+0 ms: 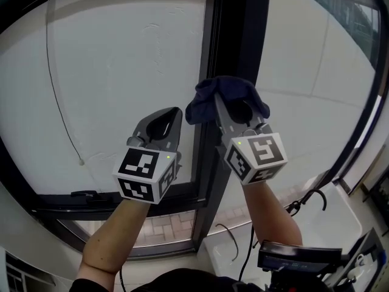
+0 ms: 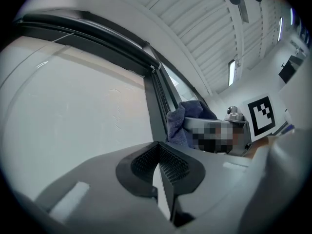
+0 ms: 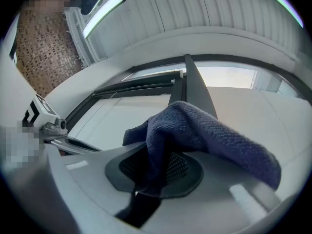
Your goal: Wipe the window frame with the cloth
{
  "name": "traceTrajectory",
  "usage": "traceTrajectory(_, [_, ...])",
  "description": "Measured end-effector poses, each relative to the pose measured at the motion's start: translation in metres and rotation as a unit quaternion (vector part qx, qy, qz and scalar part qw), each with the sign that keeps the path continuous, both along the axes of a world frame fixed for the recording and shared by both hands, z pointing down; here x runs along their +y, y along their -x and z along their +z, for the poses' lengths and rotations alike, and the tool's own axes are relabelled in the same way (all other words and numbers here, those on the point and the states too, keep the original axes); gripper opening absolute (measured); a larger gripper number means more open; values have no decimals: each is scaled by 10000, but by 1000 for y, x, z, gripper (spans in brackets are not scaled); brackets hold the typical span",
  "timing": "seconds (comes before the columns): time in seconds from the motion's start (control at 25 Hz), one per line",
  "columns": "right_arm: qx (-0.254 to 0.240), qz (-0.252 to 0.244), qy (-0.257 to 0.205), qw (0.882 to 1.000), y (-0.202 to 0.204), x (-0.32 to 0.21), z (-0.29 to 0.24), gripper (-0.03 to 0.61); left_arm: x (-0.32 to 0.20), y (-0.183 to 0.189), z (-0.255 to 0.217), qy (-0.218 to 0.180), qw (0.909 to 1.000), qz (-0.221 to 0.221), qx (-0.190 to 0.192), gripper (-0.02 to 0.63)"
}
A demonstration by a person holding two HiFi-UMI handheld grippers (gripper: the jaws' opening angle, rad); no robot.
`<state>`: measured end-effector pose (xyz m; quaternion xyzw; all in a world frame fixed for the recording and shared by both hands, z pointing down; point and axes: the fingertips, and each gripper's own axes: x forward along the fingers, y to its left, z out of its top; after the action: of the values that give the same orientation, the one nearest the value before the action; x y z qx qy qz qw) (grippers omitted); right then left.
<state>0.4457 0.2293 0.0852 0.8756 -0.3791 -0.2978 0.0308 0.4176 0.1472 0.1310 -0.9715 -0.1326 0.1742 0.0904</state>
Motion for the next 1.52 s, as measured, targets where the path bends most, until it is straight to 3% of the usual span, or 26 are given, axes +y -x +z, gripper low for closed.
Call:
traceTrajectory(0.64, [-257,-82,59,9996,-2,1,56,69,4,5,49,-19,9996,12,-266,-6])
traceTrajectory(1.52, [-945,32,285,9951,-6,-1,153,69,-5,13,134,354,9961,90,-803,-6])
